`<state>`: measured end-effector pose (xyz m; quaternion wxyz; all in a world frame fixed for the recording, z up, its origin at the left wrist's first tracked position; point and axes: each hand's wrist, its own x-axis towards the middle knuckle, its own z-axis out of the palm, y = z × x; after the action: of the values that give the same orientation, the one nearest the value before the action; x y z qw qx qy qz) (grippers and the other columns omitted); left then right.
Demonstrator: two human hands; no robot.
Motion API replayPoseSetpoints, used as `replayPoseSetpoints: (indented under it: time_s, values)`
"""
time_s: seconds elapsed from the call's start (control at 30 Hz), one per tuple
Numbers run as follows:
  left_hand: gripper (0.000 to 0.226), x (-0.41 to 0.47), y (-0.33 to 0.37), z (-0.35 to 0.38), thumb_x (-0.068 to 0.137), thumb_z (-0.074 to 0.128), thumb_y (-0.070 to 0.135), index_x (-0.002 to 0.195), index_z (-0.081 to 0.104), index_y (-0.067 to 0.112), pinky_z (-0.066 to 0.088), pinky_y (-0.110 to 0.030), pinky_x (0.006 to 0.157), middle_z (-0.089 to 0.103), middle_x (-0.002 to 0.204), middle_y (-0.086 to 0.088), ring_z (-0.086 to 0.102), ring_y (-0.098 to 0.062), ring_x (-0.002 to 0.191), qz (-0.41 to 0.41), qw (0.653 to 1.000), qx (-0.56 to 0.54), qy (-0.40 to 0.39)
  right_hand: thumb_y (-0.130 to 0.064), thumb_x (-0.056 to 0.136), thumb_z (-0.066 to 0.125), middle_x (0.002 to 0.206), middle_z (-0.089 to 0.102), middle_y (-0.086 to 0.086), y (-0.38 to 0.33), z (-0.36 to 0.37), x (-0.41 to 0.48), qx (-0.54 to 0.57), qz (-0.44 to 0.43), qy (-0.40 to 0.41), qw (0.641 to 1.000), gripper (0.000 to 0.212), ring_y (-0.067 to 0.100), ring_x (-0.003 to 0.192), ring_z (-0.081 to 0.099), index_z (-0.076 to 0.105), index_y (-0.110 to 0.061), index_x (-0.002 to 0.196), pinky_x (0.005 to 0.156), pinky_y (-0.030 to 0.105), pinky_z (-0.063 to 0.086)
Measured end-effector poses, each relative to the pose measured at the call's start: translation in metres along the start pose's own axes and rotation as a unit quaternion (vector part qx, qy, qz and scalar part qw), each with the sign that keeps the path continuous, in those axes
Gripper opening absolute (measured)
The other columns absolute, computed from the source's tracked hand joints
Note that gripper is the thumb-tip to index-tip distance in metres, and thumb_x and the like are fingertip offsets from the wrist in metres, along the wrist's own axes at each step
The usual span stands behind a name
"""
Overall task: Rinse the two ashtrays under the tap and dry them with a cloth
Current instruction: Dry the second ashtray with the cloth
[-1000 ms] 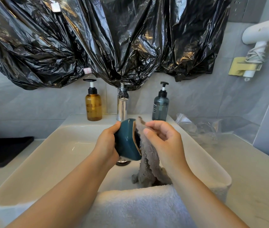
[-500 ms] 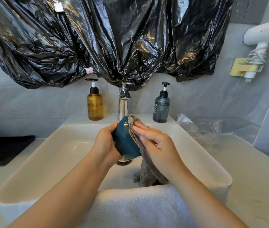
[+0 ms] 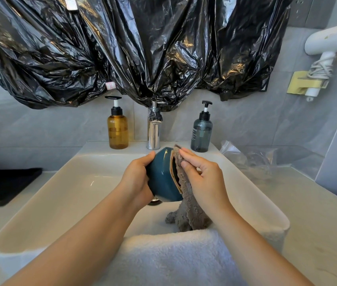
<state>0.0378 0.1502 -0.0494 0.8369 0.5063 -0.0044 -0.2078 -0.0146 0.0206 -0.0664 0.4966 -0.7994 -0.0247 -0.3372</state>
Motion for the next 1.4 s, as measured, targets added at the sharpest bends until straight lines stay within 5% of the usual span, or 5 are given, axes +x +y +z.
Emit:
replayPoseSetpoints:
  time_s: [0.43, 0.63, 0.83, 1.17, 1.4]
  values:
    - [0.027, -0.004, 0.007, 0.000, 0.098, 0.046, 0.036, 0.117, 0.051, 0.017, 0.042, -0.044, 0.081, 0.060, 0.096, -0.007, 0.056, -0.023, 0.086, 0.053, 0.993, 0.030, 0.096, -0.016, 0.088, 0.067, 0.086, 0.074, -0.014, 0.000, -0.029, -0.012, -0.015, 0.116, -0.117, 0.986, 0.018, 0.001, 0.088, 0.067, 0.077, -0.030, 0.085, 0.082, 0.020, 0.050]
    - [0.029, -0.003, 0.004, 0.000, 0.098, 0.045, 0.039, 0.115, 0.053, 0.017, 0.046, -0.043, 0.085, 0.062, 0.106, -0.011, 0.058, -0.029, 0.097, 0.063, 0.982, 0.135, 0.116, -0.050, 0.088, 0.060, 0.144, 0.047, -0.010, 0.011, -0.040, -0.015, -0.204, 0.171, -0.342, 0.901, 0.062, 0.012, 0.133, 0.044, 0.044, -0.026, 0.144, 0.113, 0.033, 0.033]
    - [0.021, -0.002, 0.006, -0.003, 0.097, 0.047, 0.039, 0.094, 0.053, 0.019, 0.048, -0.040, 0.078, 0.060, 0.094, -0.009, 0.058, -0.027, 0.082, 0.054, 0.976, 0.161, 0.136, -0.059, 0.086, 0.058, 0.155, 0.033, -0.003, 0.009, -0.032, -0.006, -0.313, 0.208, -0.414, 0.829, 0.077, 0.019, 0.139, 0.034, 0.032, -0.025, 0.150, 0.111, 0.032, 0.030]
    - [0.024, -0.010, 0.006, 0.003, 0.098, 0.046, 0.040, 0.089, 0.052, 0.019, 0.049, -0.045, 0.090, 0.059, 0.103, -0.013, 0.058, -0.033, 0.097, 0.055, 0.972, 0.185, 0.132, -0.034, 0.073, 0.082, 0.097, 0.061, -0.007, 0.020, -0.036, -0.007, -0.174, 0.163, -0.170, 0.956, 0.032, 0.007, 0.086, 0.056, 0.065, -0.026, 0.098, 0.064, 0.020, 0.044]
    - [0.022, -0.049, 0.013, 0.019, 0.098, 0.045, 0.037, 0.085, 0.052, 0.021, 0.051, -0.042, 0.081, 0.059, 0.094, -0.013, 0.059, -0.034, 0.090, 0.112, 0.959, 0.235, 0.112, -0.032, 0.076, 0.080, 0.099, 0.064, -0.011, -0.019, -0.075, -0.007, -0.120, 0.047, 0.012, 0.992, 0.036, 0.006, 0.089, 0.058, 0.066, -0.025, 0.109, 0.061, 0.005, 0.038]
